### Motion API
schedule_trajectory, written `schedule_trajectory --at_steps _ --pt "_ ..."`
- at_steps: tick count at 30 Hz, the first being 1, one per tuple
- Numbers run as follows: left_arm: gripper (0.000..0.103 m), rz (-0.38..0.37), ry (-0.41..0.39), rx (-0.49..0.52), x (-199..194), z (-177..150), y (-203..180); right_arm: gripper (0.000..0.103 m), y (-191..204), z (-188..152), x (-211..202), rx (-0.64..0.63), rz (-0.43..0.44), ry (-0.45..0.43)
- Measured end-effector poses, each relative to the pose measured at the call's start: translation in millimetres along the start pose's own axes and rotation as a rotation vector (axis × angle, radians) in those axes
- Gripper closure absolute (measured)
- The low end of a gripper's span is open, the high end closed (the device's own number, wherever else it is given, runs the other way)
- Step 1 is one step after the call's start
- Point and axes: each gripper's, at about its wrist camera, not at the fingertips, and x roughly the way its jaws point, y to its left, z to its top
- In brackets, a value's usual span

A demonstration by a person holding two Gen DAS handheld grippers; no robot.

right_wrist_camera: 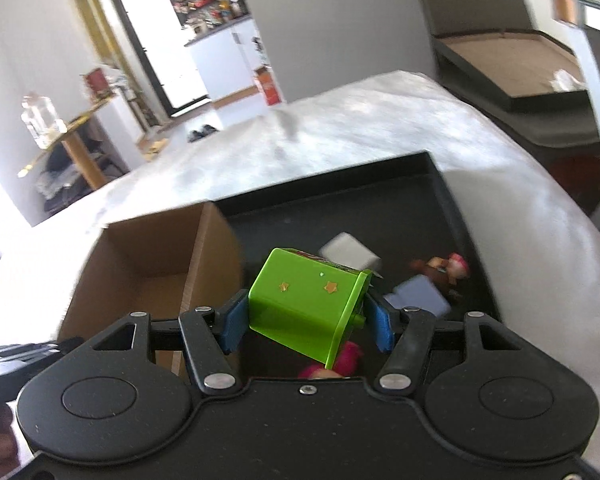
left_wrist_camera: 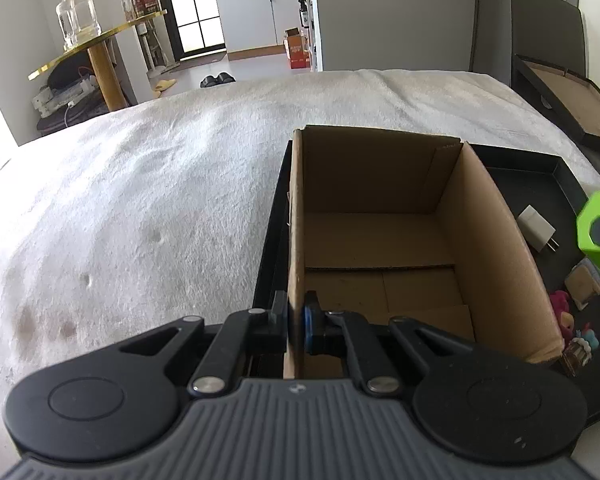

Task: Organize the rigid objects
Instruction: 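Carry the green cube with the right gripper into the cardboard box and release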

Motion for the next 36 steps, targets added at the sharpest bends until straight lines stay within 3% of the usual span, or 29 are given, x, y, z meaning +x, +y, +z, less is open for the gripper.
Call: schedule_trajectory --at_steps 11,22,36 --pt "0.096 -0.009 0.020 -0.029 7.0 1.9 9.7 0.044 44.4 9.8 1.0 -0.109 0.119 -0.033" --pt "0.095 -0.038 0.022 -0.054 8.5 8.1 23.5 0.044 89.4 3.2 19.4 -0.201 0.229 0.017" --pt "0.095 -0.092 0.012 -0.092 8.9 10.7 33.2 0.043 121.7 -3.6 44.0 -0.272 0.212 0.069"
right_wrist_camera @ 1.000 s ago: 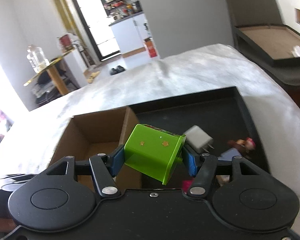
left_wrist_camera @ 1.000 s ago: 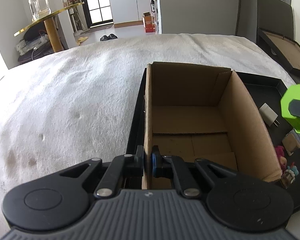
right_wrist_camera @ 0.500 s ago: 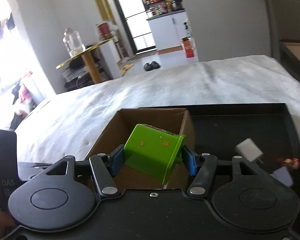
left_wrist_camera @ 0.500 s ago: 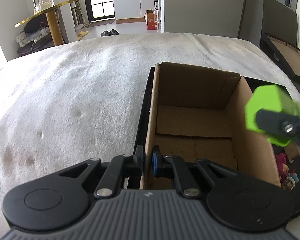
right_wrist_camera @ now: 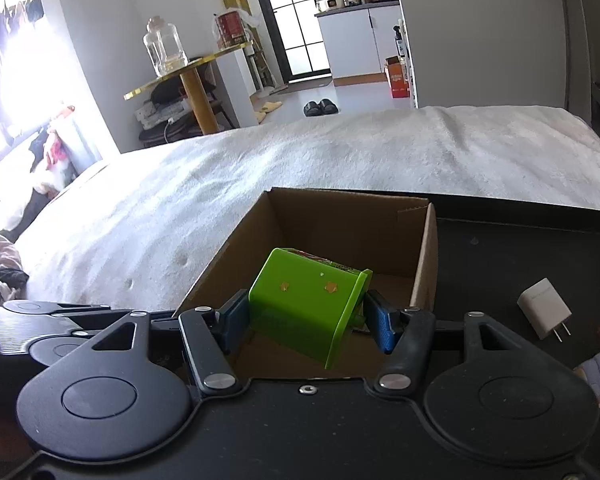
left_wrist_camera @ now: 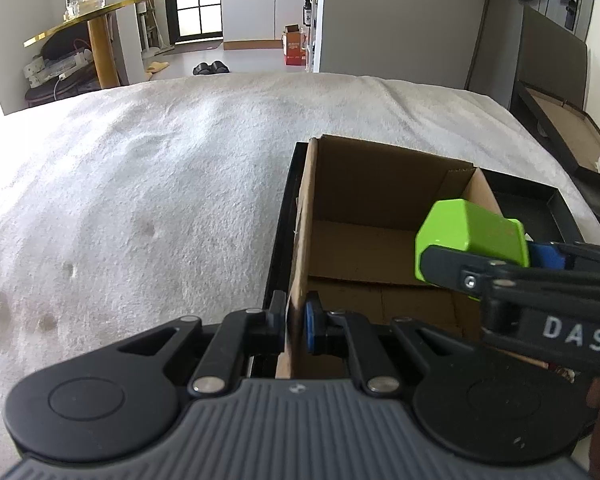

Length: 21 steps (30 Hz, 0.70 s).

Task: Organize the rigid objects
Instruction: 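Carry the green cube with the right gripper into the cardboard box and release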

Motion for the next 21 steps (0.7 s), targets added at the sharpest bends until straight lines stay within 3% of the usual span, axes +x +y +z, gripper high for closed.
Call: schedule_trajectory --at_steps 10,21 --pt "0.095 0.008 -0.002 0.006 0.5 2.9 -3.4 0.039 5.8 6.2 5.1 -0.004 0.003 0.000" --pt "0.095 0.068 0.009 0.032 -0.1 3.8 -17.4 0.037 -9.7 2.5 -15.9 0.026 -0.010 -0.006"
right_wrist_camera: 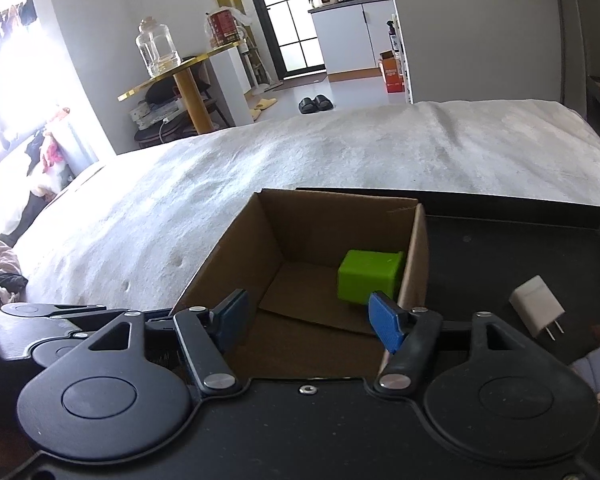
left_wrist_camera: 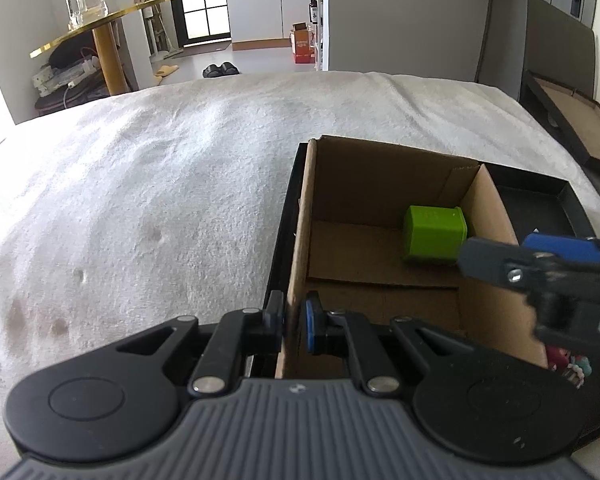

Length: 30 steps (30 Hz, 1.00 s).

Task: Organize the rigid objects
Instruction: 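Carry the green cube with the right gripper into the cardboard box and release, then lower the right gripper onto the blue figure holding a glass mug and close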

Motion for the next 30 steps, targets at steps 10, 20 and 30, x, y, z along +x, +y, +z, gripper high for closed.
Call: schedule_trajectory --at_steps 10,20,30 --pt "0.093 0.045 0.022 0.031 -0.3 2.2 -11.1 0.037 -27.5 3.0 -26.0 0.040 -0.022 -0.040" --pt "0.048 0.079 0.026 0.063 -4.5 4.3 -22.5 0.037 -62.7 -7.4 -40.9 0.104 -0.082 -0.041" --pt "0.027 0.123 0.032 0.120 -2.5 7.4 -38.5 0.032 -100.0 -26.6 -48.3 0.183 -0.152 -0.009"
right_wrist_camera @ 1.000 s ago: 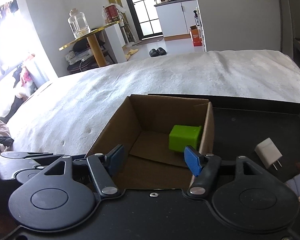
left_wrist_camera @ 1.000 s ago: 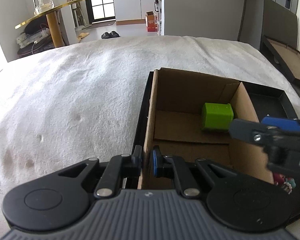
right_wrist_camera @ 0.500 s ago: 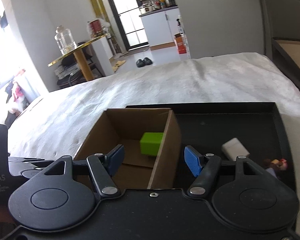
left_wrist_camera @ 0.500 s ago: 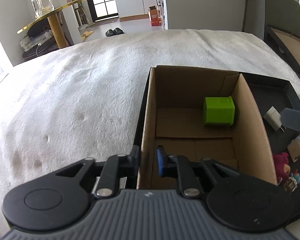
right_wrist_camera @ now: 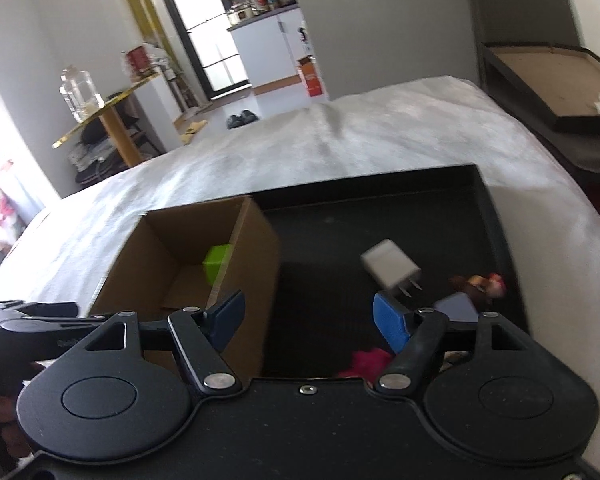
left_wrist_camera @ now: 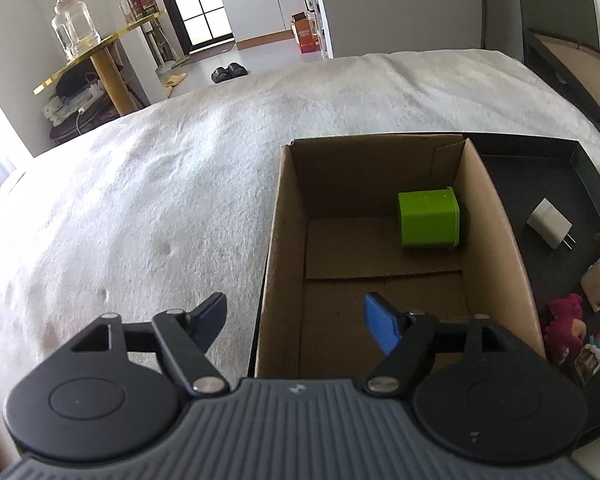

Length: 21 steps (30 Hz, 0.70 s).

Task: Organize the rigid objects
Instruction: 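Lower the right gripper onto the blue figure holding a glass mug and close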

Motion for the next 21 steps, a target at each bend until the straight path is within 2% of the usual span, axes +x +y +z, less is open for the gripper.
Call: schedule_trajectory --at_steps 11,21 --pt "0.019 0.030 0.009 0.035 -0.8 2.2 -11.6 0.032 -31.9 -22.0 3.5 0.047 -0.085 0.068" --pt "0.016 0.057 0.044 0.079 1.6 1.6 -22.8 0.032 -47.4 -41.5 13.3 0.060 -0.102 0.153"
